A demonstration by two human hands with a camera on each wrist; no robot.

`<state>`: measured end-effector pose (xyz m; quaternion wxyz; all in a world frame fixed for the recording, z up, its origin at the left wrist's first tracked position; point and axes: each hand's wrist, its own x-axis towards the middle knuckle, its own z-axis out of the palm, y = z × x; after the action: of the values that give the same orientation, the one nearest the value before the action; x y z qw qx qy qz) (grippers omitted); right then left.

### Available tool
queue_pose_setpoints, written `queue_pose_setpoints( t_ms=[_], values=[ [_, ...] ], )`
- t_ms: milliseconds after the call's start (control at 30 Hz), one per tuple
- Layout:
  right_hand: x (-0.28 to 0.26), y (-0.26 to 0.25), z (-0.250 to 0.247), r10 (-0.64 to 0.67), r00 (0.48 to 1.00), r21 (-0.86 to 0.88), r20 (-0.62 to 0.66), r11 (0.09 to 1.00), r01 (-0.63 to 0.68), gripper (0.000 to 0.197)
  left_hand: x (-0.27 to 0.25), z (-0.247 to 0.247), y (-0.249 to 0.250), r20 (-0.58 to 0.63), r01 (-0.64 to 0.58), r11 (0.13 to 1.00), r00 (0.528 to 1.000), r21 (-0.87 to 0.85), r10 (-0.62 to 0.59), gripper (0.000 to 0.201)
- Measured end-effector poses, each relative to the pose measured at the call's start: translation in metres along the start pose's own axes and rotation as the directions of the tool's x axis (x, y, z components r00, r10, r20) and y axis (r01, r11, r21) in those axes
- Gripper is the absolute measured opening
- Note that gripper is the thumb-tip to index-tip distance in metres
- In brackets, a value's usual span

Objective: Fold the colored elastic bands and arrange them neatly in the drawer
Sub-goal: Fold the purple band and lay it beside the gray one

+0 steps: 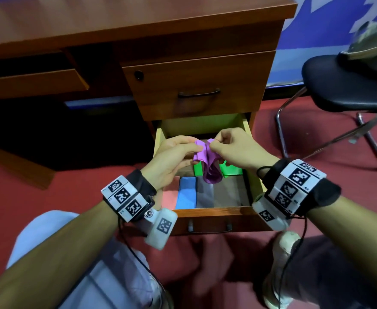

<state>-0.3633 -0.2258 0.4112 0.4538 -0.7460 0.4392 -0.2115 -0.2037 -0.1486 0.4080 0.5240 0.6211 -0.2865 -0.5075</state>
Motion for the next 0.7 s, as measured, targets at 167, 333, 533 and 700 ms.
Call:
queue_pose_setpoints(
  t_ms=[167,333,533,700],
  values=[
    [-0.005,-0.002,0.003,-0.002,0.998,0.054,0.057,0.999,-0.001,0.02,-0.005,0.003,0.0,0.035,-0.02,0.999,0.999,0.026,0.019,0.014],
    [-0.007,-0.002,0.001,0.082,0.988,0.186,0.132,0.977,-0.106,0.017,-0.008,0.003,0.003,0.05,-0.028,0.999,0.998,0.019,0.027,0.015],
    [-0.01,-0.007,0.0,0.108,0.979,0.35,0.171,0.923,-0.162,0.018,-0.006,0.002,0.006,0.029,-0.022,1.0,0.999,-0.01,0.022,0.011],
    [-0.012,-0.004,0.0,0.105,0.975,0.415,0.197,0.892,-0.18,0.018,-0.006,0.002,0.006,0.041,-0.025,1.0,0.999,-0.007,0.026,0.015]
  ],
)
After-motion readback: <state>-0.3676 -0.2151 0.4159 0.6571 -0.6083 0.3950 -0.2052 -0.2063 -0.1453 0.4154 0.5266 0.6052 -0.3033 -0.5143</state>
